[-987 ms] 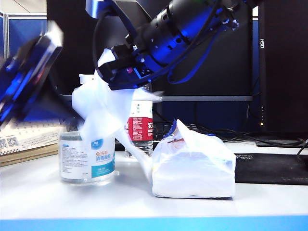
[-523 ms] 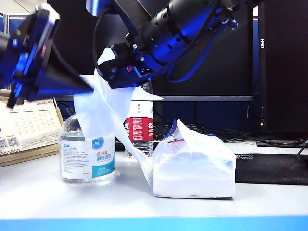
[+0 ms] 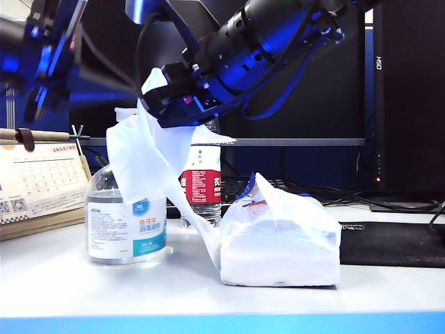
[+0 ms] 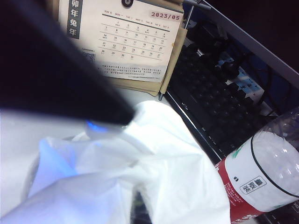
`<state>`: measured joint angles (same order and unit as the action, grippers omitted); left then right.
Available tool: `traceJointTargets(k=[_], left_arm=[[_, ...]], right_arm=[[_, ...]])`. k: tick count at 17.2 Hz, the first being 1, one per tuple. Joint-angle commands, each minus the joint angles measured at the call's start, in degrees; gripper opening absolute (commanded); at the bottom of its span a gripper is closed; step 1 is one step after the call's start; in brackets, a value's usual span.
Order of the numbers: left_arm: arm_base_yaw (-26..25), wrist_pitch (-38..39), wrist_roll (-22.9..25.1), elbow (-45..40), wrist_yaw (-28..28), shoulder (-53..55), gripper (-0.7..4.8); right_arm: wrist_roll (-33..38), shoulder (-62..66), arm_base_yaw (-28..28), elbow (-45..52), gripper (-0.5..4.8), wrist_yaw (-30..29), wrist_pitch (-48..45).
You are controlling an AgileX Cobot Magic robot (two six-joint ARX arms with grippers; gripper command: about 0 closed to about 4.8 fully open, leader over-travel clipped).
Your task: Pull out a tissue from the tissue dispenser, then press the switch of the alcohol sanitizer bottle to drop some sanitizer on the paper tissue, and finally place the treated tissue on the table.
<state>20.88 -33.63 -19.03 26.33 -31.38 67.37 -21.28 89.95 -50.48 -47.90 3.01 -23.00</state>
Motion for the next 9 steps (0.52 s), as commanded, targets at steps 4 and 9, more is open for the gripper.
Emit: traceJointTargets(k=[4,9], left_arm=[[-0.1,4.9,3.3,1.6,2.9,0.0,-0.06],[0.1,7.2,4.0,1.6,3.1,0.3,-0.06]], right_arm=[[0.3,-0.2,0.0,-0.2,-0.06,0.0,-0.8],[0.3,-0.2,0.0,-0.2,-0.06,0.0,-0.8]])
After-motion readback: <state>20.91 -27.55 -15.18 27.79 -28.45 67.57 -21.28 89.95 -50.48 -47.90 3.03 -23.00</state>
